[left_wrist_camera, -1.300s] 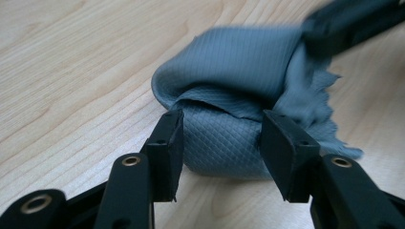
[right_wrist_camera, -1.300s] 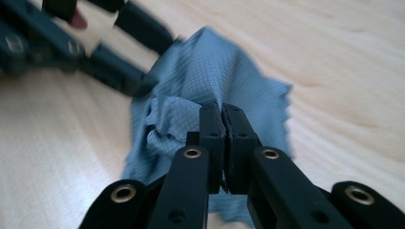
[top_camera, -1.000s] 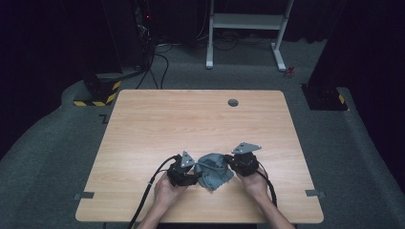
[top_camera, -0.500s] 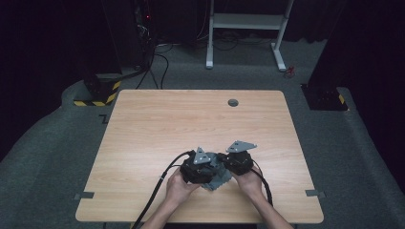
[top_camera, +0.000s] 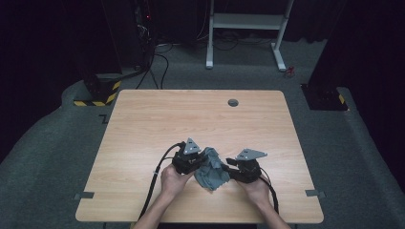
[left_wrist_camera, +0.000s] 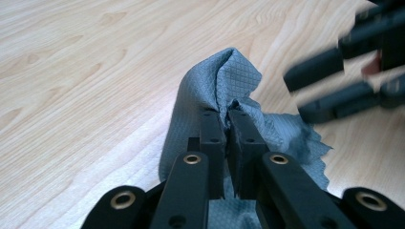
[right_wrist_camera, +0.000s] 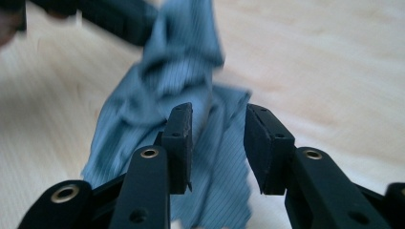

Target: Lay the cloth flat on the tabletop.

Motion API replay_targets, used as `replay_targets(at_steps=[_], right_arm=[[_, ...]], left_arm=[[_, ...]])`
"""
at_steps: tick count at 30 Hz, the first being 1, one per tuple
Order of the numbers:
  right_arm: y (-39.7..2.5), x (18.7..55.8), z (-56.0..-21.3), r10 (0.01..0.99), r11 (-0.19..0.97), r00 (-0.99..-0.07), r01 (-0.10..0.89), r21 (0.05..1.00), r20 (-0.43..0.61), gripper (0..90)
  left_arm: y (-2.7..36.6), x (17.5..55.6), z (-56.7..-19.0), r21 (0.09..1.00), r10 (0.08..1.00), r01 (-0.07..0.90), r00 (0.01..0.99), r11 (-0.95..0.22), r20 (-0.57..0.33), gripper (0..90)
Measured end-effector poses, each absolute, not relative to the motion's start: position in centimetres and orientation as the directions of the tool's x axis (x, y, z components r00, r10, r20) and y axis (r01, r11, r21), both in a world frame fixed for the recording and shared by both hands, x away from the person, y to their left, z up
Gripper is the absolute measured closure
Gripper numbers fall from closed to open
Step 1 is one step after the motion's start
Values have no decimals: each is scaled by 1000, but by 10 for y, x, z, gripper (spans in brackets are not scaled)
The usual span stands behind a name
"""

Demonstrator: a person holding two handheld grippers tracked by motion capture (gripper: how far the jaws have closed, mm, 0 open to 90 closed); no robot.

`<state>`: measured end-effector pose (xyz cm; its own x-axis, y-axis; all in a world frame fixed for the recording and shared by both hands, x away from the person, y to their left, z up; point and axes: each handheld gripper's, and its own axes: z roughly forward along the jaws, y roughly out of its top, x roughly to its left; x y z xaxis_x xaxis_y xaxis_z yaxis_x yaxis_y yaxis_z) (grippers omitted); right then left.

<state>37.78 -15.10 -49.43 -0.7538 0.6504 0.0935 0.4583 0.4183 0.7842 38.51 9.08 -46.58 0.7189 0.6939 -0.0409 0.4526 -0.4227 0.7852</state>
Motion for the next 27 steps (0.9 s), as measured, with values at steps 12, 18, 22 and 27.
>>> replay_targets(at_steps=[12, 18, 22, 27], right_arm=[[-128, 359, -500, 600, 465, -798, 407, 786, 58, 638], [-134, 368, -500, 646, 491, -763, 412, 767, -4, 900], [-144, 380, -486, 679, 452, -734, 417, 789, -2, 900], [-148, 406, -472, 706, 451, -708, 433, 780, -15, 900]], left_arm=[[94, 388, -467, 787, 702, 454, 711, -417, -38, 849], [101, 389, -465, 790, 709, 454, 705, -412, -35, 836], [109, 393, -465, 789, 724, 461, 689, -406, -30, 837], [118, 403, -467, 775, 752, 477, 660, -414, -4, 833]])
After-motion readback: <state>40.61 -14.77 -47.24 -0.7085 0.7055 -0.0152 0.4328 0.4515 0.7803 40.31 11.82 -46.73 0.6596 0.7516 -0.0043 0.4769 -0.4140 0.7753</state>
